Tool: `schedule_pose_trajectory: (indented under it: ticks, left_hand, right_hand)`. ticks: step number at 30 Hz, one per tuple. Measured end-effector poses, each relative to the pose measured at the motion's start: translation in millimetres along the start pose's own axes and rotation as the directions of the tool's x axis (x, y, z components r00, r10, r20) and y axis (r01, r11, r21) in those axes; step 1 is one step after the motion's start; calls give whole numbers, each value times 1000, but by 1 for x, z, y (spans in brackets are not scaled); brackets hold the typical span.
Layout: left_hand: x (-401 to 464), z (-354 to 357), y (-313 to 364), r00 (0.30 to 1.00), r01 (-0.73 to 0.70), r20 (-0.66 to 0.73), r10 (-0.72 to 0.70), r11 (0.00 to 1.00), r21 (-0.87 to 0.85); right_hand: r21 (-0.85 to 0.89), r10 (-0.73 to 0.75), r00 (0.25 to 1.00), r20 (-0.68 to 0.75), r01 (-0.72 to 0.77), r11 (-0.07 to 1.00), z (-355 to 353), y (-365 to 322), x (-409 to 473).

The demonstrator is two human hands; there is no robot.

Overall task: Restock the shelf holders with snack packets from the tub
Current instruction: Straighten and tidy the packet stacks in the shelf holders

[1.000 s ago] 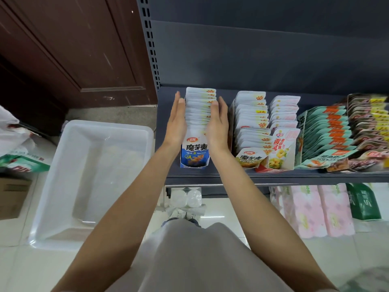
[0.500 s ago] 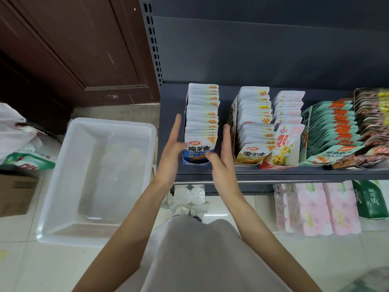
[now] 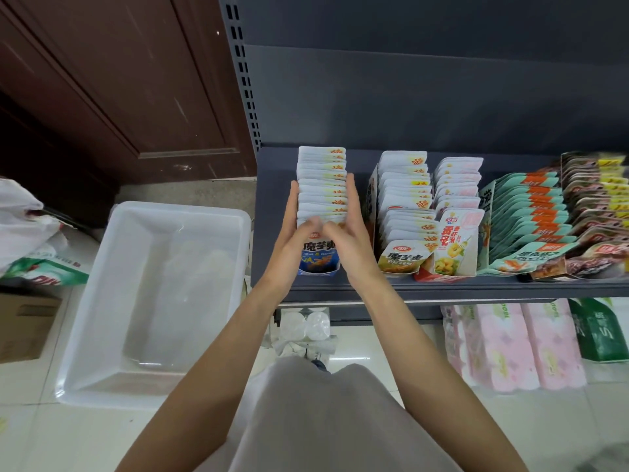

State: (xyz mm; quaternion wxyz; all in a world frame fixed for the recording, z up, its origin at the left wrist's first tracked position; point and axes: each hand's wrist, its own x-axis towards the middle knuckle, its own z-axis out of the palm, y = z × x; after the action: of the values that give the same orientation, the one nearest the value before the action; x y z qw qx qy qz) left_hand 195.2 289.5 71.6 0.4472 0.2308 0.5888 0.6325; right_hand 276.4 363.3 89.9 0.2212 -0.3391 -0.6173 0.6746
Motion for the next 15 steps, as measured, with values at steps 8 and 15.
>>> schedule_pose_trajectory:
  ticks: [8,15]
  left_hand:
    - [12,7,11,1000,13,-9,-14,999,-37]
    - [4,17,5,1000,15,15,-14,997,-71]
  right_hand:
    - [26,61,998,-6,-61,998,-5,2,4]
    - [60,64,996,-57,-61,996,-15,4,-6]
